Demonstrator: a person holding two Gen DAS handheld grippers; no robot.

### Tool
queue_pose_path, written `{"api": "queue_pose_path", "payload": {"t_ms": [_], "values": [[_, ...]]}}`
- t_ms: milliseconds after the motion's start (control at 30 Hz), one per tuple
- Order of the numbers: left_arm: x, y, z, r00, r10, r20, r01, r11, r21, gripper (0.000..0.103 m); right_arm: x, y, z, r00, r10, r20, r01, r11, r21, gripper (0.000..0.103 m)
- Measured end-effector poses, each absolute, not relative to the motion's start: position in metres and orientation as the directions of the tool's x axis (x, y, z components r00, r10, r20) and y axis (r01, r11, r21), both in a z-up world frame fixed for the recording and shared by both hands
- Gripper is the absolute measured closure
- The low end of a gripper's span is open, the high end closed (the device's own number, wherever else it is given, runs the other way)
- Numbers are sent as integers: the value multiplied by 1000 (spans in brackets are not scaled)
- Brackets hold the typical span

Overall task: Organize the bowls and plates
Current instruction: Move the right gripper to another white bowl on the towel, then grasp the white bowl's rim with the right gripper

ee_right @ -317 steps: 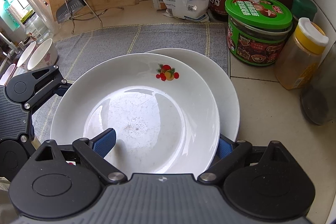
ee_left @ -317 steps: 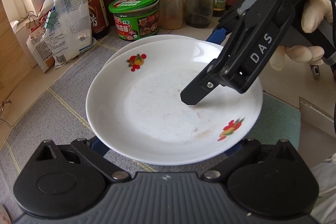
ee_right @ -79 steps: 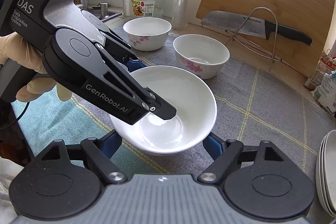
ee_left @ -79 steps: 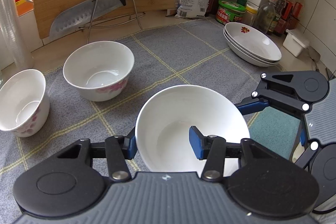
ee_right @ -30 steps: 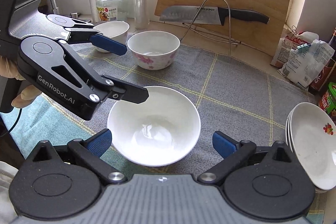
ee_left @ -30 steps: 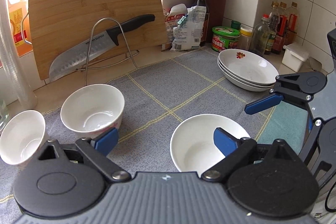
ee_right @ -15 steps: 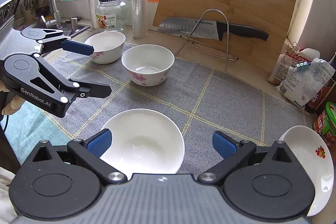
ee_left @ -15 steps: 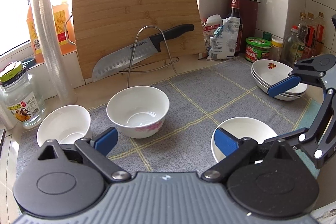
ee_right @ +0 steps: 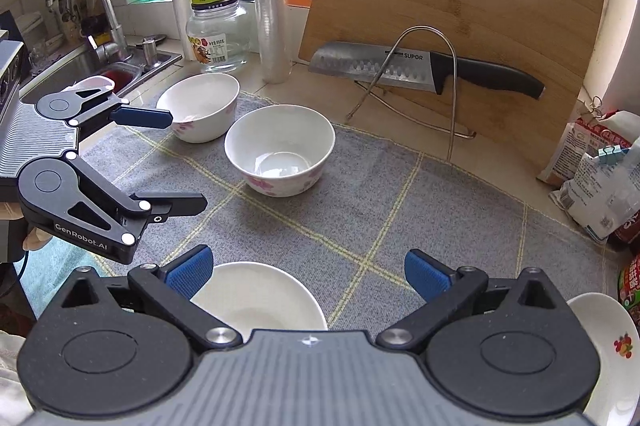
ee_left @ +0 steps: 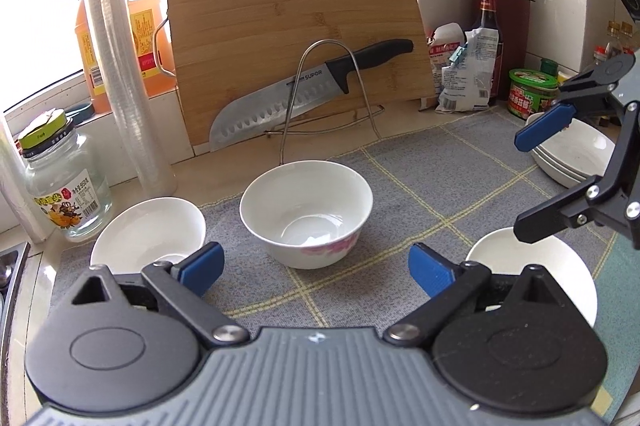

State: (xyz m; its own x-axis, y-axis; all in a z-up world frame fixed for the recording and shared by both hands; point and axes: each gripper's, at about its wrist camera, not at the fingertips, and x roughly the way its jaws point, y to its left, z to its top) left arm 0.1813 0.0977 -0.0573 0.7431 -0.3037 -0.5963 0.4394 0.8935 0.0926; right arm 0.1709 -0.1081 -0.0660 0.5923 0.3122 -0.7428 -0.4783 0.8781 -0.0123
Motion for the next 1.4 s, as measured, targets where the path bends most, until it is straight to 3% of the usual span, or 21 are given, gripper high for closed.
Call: {"api": "queue_pose_path", "payload": {"t_ms": [200,633,1167,1400], "values": [[195,91,-70,754,-260,-602,419,898,137,5,201,-100,-64,560,340,-756,-527,850,-7,0],[225,83,-89,739,-234,-632,388,915,115,5,264,-80,-74,464,398,-791,-603,796,48,1],[241,78,-98,721,-253,-645,407,908,99,7,304,-58,-95,383,424,-821,-636,765,99,13],[246,82,-101,711,-260,-654,408,910,81,13,316,-52,-102,370,438,-819,-630,766,125,15]]}}
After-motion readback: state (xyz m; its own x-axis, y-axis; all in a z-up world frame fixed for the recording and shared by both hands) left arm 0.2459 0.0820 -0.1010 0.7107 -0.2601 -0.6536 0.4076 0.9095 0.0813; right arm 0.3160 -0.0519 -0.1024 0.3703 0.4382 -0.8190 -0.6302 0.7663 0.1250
